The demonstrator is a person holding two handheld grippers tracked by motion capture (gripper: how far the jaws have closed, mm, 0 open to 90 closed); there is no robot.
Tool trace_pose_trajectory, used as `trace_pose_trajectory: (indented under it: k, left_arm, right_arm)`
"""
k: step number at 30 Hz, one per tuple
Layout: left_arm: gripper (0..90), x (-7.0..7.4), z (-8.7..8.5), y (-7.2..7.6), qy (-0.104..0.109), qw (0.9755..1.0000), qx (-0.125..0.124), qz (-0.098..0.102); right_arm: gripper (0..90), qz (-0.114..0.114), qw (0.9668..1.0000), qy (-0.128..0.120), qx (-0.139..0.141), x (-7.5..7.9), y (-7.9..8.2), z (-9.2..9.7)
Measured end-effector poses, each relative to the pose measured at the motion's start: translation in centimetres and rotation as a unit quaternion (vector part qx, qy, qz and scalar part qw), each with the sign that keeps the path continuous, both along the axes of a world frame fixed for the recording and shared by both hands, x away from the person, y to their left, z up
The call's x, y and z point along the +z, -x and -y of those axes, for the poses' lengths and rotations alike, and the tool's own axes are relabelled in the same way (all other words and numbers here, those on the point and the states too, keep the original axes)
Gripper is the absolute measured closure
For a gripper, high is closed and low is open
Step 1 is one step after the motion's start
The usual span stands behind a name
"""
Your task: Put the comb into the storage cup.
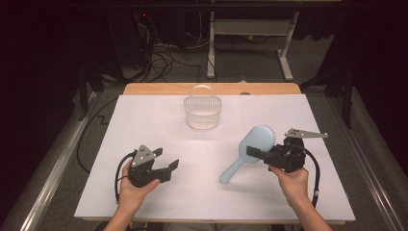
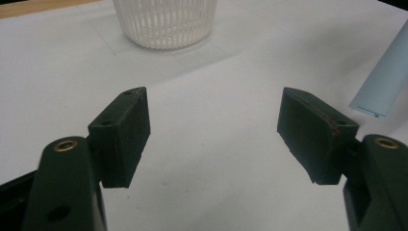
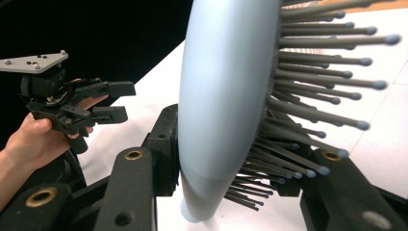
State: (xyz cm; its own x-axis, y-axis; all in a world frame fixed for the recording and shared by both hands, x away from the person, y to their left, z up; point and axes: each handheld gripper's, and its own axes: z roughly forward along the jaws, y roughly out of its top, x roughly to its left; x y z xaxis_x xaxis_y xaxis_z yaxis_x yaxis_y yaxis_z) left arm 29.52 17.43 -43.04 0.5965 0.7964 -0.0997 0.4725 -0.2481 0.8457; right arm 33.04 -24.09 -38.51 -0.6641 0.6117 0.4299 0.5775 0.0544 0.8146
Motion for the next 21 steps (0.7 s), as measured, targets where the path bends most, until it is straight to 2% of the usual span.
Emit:
trace_pose_trajectory:
  k: [6, 12, 15, 21]
  left_arm:
    - [27.7, -0.3, -0.8, -0.2, 0.004, 0.9999, 0.015, -0.001]
    - [26.7, -0.5, -1.6, -0.3, 0.011, 0.9995, 0.029, 0.003]
    - [26.7, -0.7, -2.2, -0.3, 0.009, 0.9993, 0.036, 0.008]
    - [26.0, -1.3, -3.5, -0.4, 0.015, 0.9985, 0.053, 0.002]
  right_arm:
    - [55.1, 0.0, 1.0, 0.003, -0.001, 0.2, 0.0, 0.3]
    - [55.1, -0.008, 0.9999, -0.004, -0.012, 0.4, -0.3, 0.9]
    - [55.1, -0.007, 0.9999, -0.001, -0.014, 0.4, -0.5, 1.0]
    - [55.1, -0.009, 0.9998, 0.007, -0.017, 0.5, -0.8, 1.0]
